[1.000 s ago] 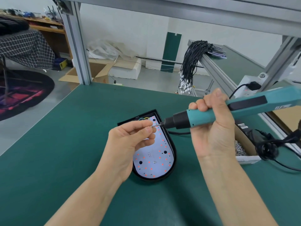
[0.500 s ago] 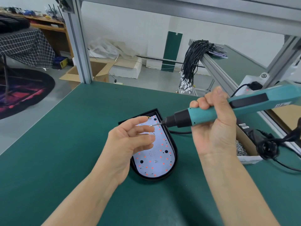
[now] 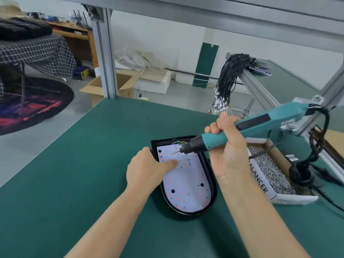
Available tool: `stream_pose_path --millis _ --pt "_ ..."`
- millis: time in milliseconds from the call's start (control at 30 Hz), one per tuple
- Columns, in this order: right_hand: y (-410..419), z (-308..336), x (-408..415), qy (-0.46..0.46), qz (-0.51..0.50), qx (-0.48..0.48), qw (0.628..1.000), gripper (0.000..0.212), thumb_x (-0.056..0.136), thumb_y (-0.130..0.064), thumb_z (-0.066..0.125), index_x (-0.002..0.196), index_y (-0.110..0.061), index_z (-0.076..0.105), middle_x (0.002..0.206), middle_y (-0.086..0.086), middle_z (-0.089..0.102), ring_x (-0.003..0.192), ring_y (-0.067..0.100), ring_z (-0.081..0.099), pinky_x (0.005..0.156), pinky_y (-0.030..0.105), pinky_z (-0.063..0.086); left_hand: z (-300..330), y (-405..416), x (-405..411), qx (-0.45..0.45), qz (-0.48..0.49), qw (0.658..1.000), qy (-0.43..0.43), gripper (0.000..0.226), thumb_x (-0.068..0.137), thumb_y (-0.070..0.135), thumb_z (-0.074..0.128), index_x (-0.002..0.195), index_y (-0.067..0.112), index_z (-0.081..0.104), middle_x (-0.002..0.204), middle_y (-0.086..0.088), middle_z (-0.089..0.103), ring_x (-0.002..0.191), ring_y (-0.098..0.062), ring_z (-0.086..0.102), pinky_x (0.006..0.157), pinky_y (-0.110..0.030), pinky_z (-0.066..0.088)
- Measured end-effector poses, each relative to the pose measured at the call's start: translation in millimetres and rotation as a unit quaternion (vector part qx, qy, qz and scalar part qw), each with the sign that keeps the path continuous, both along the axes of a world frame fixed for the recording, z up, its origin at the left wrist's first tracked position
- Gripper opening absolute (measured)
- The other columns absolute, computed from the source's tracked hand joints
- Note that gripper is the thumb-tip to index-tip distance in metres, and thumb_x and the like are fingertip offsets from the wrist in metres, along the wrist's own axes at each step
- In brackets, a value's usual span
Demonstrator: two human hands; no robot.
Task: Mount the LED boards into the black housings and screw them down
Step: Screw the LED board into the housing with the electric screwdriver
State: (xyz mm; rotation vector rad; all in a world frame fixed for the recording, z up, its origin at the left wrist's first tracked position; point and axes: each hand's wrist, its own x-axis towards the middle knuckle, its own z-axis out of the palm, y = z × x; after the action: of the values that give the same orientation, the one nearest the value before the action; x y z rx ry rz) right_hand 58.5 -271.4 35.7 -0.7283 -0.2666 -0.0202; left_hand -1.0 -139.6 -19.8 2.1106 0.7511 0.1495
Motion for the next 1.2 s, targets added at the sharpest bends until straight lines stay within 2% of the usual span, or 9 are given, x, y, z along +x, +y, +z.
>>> stream_pose_path --millis 167,333,567,867,933,1000,1067,1133,1200 --pt "8 -9 11 0.013 0.005 -0.020 1.000 0.029 0.077 -0.008 0.065 0.066 -0.022 0.042 0.057 -0.007 0.044 0.048 0.008 0.044 0.058 0.020 0.045 -2 -3 8 -0.085 -0.019 0.996 -0.027 0.044 0.062 0.037 0.074 0.092 0.007 0.061 0.087 -0.007 0.068 0.072 -0.025 0.061 0.062 -0.033 0.046" --pt "12 -16 22 0.009 0.008 -0.030 0.999 0.034 0.084 -0.001 0.062 0.064 -0.022 0.045 0.060 -0.007 0.049 0.049 0.009 0.046 0.058 0.021 0.046 -3 -5 11 -0.072 -0.014 0.997 -0.032 0.043 0.066 0.034 0.076 0.094 0.009 0.056 0.086 -0.005 0.067 0.079 -0.026 0.064 0.072 -0.040 0.053" --pt "16 -18 28 -0.004 0.022 -0.051 0.998 0.037 0.086 0.001 0.062 0.061 -0.022 0.049 0.056 -0.006 0.051 0.048 0.010 0.045 0.057 0.023 0.046 -3 -6 14 -0.059 -0.018 0.998 -0.032 0.046 0.066 0.035 0.077 0.094 0.009 0.052 0.088 -0.007 0.065 0.081 -0.028 0.062 0.065 -0.035 0.048" --pt "19 -7 35 -0.039 0.051 -0.136 0.989 0.028 0.076 -0.006 0.067 0.068 -0.016 0.042 0.053 -0.007 0.046 0.049 0.012 0.045 0.060 0.026 0.044 -2 -7 19 -0.054 -0.019 0.998 -0.016 0.043 0.067 0.031 0.074 0.091 0.008 0.047 0.075 -0.001 0.053 0.063 -0.022 0.046 0.055 -0.027 0.034" --pt "19 -3 36 -0.067 0.083 -0.161 0.981 0.029 0.074 -0.012 0.074 0.066 -0.017 0.046 0.053 -0.006 0.047 0.052 0.013 0.045 0.064 0.028 0.042 -1 -8 21 -0.059 -0.018 0.998 -0.013 0.042 0.066 0.029 0.074 0.092 0.008 0.048 0.074 -0.001 0.052 0.063 -0.022 0.045 0.054 -0.027 0.033" --pt "18 0 37 -0.086 0.139 -0.168 0.972 0.039 0.062 -0.035 0.087 0.066 -0.021 0.052 0.060 -0.004 0.048 0.057 0.014 0.046 0.067 0.029 0.043 -1 -7 22 -0.066 -0.020 0.997 -0.016 0.043 0.066 0.028 0.074 0.093 0.007 0.048 0.075 -0.002 0.053 0.063 -0.022 0.046 0.055 -0.028 0.034" --pt "15 3 37 -0.075 0.181 -0.167 0.966 0.056 0.049 -0.056 0.087 0.071 -0.020 0.050 0.066 -0.002 0.047 0.060 0.015 0.046 0.070 0.029 0.045 -2 -7 21 -0.070 -0.020 0.997 -0.017 0.043 0.066 0.028 0.075 0.093 0.007 0.048 0.074 -0.002 0.052 0.063 -0.022 0.045 0.055 -0.028 0.034" --pt "13 3 39 -0.065 0.188 -0.179 0.964 0.052 0.055 -0.047 0.087 0.072 -0.019 0.046 0.065 -0.002 0.045 0.058 0.015 0.044 0.070 0.029 0.046 -3 -7 21 -0.073 -0.020 0.997 -0.018 0.043 0.066 0.028 0.075 0.092 0.007 0.048 0.073 -0.001 0.051 0.061 -0.021 0.044 0.054 -0.027 0.032" --pt "12 3 41 -0.077 0.194 -0.183 0.961 0.030 0.064 -0.029 0.073 0.065 -0.019 0.044 0.061 -0.002 0.043 0.054 0.015 0.042 0.066 0.028 0.046 -3 -6 21 -0.071 -0.020 0.997 -0.020 0.044 0.066 0.028 0.075 0.093 0.007 0.049 0.073 -0.001 0.052 0.061 -0.021 0.045 0.054 -0.027 0.033"
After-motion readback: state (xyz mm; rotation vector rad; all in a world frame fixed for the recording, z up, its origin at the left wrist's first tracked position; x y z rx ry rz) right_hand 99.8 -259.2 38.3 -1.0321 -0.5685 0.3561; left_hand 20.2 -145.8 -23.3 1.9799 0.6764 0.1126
